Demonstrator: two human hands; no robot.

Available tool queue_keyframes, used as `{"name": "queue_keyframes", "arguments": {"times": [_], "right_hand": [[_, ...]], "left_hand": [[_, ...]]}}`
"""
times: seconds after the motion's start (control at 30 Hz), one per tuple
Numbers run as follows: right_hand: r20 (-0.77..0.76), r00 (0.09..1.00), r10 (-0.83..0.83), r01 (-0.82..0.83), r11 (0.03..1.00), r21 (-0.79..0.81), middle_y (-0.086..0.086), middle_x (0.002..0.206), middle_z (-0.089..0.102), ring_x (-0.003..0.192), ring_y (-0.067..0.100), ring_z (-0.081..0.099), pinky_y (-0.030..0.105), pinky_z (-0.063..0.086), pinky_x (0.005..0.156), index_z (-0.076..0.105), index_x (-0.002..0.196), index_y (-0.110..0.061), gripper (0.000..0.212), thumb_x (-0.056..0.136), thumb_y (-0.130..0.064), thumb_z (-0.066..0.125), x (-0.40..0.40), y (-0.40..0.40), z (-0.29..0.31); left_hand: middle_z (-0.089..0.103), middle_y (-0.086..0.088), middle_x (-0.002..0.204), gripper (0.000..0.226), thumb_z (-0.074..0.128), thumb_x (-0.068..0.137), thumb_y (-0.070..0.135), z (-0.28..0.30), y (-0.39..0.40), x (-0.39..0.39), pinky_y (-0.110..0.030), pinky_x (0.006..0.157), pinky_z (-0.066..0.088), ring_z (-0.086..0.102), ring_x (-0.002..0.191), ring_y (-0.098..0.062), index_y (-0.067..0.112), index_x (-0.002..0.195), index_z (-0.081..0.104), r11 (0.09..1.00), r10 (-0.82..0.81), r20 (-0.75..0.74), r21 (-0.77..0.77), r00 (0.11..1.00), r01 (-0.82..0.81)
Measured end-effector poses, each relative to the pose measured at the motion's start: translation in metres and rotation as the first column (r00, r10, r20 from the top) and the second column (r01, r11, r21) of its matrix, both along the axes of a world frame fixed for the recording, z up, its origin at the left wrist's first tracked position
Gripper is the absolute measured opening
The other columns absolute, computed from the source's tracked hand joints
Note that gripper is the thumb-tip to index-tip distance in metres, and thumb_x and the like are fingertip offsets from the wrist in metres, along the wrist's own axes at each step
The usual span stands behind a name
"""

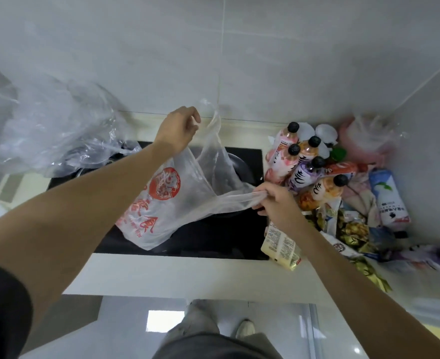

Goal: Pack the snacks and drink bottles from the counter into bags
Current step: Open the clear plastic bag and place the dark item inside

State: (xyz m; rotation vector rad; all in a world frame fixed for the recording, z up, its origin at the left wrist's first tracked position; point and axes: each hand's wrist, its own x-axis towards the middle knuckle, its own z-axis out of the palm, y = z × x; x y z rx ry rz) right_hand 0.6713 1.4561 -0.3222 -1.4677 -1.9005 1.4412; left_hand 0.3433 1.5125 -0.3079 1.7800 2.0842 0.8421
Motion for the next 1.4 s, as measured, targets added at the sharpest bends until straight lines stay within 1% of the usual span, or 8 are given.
{"name": "queue_keyframes", "arguments": {"times": [0.2,0.47,0.57,0.7,0.8,0.9,1.17,1.4], "right_hand": [[-0.278,0.957,-0.085,0.046,0.988,-0.144,0.013,0.103,0.069,0.103,0.026,0.068,0.037,0.062,0.08,0.075,0.092,-0.015,0.018,0.094,-0.01,0.057,-0.012,0.007,0.038],[-0.3,0.954,-0.027,0.056,0.994,0.09,-0.007,0.105,0.069,0.104,0.016,0.068,0.041,0.062,0.087,0.074,0.09,-0.025,0.014,0.094,-0.012,0.07,-0.008,0.001,0.091],[-0.288,0.957,0.042,0.024,0.975,0.222,-0.007,0.12,0.071,0.12,0.009,0.06,0.025,0.049,0.095,0.075,0.098,-0.022,0.016,0.093,-0.009,0.066,-0.005,-0.003,0.117],[-0.28,0.952,0.123,-0.025,0.944,0.33,-0.01,0.114,0.07,0.105,-0.01,0.058,-0.001,0.041,0.069,0.074,0.102,-0.017,0.019,0.097,-0.006,0.06,0.001,-0.015,0.147],[-0.261,0.95,0.169,-0.052,0.914,0.402,-0.014,0.108,0.07,0.082,-0.012,0.061,0.005,0.043,0.063,0.073,0.101,-0.021,0.022,0.097,-0.006,0.057,0.007,-0.026,0.153],[-0.226,0.954,0.196,-0.073,0.885,0.46,-0.014,0.107,0.07,0.089,-0.01,0.062,0.006,0.045,0.069,0.072,0.1,-0.022,0.024,0.097,-0.006,0.055,0.012,-0.035,0.151],[-0.093,0.977,0.19,-0.104,0.812,0.574,-0.012,0.109,0.066,0.106,0.002,0.062,0.018,0.045,0.091,0.072,0.103,-0.021,0.021,0.098,-0.006,0.057,0.009,-0.038,0.14],[0.161,0.96,0.23,-0.28,0.744,0.606,-0.004,0.109,0.058,0.102,0.012,0.06,0.025,0.05,0.088,0.07,0.109,-0.02,0.026,0.094,-0.001,0.06,-0.023,-0.055,0.117]], "left_hand": [[0.059,-0.007,0.112,0.051,0.051,0.081,-0.009,0.066,-0.066,-0.009,-0.029,0.077,0.046,0.05,0.075,-0.015,0.019,0.121,0.067,0.994,0.063,-0.077,0.091,0.995,-0.056],[0.067,-0.001,0.087,0.023,0.066,0.094,0.023,0.153,-0.171,0.019,-0.031,0.08,0.051,0.062,0.081,-0.014,0.022,0.118,0.067,0.966,0.164,-0.095,0.219,0.982,-0.14],[0.068,0.001,0.089,0.017,0.066,0.095,0.024,0.172,-0.2,0.032,-0.03,0.082,0.051,0.062,0.084,-0.01,0.023,0.112,0.068,0.945,0.173,-0.089,0.295,0.981,-0.14],[0.061,-0.005,0.106,0.034,0.06,0.091,0.0,0.185,-0.227,0.051,-0.02,0.08,0.052,0.06,0.082,-0.009,0.026,0.113,0.064,0.935,0.157,-0.1,0.335,0.982,-0.116],[0.045,-0.004,0.128,0.05,0.059,0.089,-0.003,0.186,-0.241,0.065,-0.026,0.077,0.055,0.065,0.08,-0.011,0.026,0.13,0.058,0.939,0.136,-0.163,0.335,0.977,-0.075],[0.044,-0.003,0.133,0.057,0.065,0.085,0.001,0.182,-0.248,0.075,-0.038,0.075,0.056,0.066,0.082,-0.019,0.024,0.135,0.053,0.939,0.116,-0.225,0.342,0.967,-0.033],[0.063,0.001,0.078,0.013,0.072,0.092,0.02,0.157,-0.249,0.067,-0.043,0.072,0.053,0.061,0.075,-0.021,0.012,0.101,0.07,0.963,0.003,-0.32,0.257,0.947,0.084],[0.048,-0.004,0.114,0.019,0.07,0.089,0.007,0.113,-0.247,0.042,-0.047,0.061,0.054,0.058,0.064,-0.024,0.008,0.108,0.073,0.986,-0.11,-0.379,0.073,0.919,0.148]]}}
